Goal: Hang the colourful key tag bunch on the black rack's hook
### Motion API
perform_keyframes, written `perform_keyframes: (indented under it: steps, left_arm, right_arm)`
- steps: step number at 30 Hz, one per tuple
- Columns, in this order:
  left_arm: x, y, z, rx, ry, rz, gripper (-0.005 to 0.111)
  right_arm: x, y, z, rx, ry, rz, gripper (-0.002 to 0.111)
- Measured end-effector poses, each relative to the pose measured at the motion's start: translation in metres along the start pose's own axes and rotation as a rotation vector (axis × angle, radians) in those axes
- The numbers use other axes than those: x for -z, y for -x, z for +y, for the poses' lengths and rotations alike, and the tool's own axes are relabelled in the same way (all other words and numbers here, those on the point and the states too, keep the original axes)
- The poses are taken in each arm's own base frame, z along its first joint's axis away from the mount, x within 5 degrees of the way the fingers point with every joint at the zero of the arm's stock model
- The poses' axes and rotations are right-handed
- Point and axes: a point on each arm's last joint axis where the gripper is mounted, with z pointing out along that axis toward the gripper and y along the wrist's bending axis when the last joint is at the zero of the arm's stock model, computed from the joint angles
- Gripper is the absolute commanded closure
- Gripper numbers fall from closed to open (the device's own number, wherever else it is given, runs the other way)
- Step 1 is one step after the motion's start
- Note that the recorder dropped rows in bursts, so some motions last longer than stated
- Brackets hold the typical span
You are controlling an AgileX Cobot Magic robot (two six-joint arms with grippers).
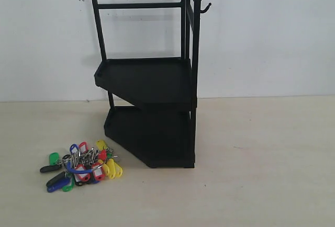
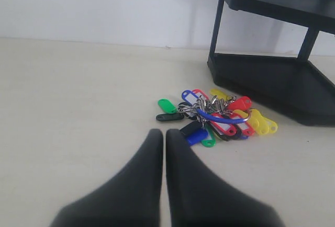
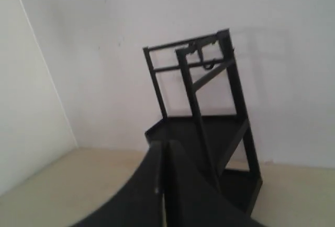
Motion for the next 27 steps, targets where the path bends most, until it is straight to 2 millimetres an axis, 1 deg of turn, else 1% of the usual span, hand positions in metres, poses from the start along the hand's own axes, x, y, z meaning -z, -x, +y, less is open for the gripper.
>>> perform_keyframes:
  steps: [6, 9, 12, 16, 27]
  left_arm:
    - [0.0, 0.0, 0.0, 0.0, 0.0, 0.0, 0.102]
    - [0.0, 0.0, 0.0, 0.0, 0.0, 0.0, 0.102]
    - [0.0, 0.0, 0.0, 0.0, 0.0, 0.0, 0.102]
    - [0.0, 0.0, 0.0, 0.0, 0.0, 0.0, 0.102]
    - [0.0, 0.0, 0.0, 0.0, 0.0, 0.0, 0.102]
  right_arm:
    - [-0.023, -0.019, 0.004, -0.02, 0.066, 0.16, 0.108]
    - [-0.032, -0.028, 0.009, -0.078, 0.122, 0.226, 0.108]
    - [-0.04, -0.039, 0.018, -0.156, 0.225, 0.308, 0.108]
    - [-0.046, -0.049, 0.027, -0.195, 0.33, 0.392, 0.108]
    - [-0.048, -0.051, 0.026, -0.202, 0.31, 0.404, 0.108]
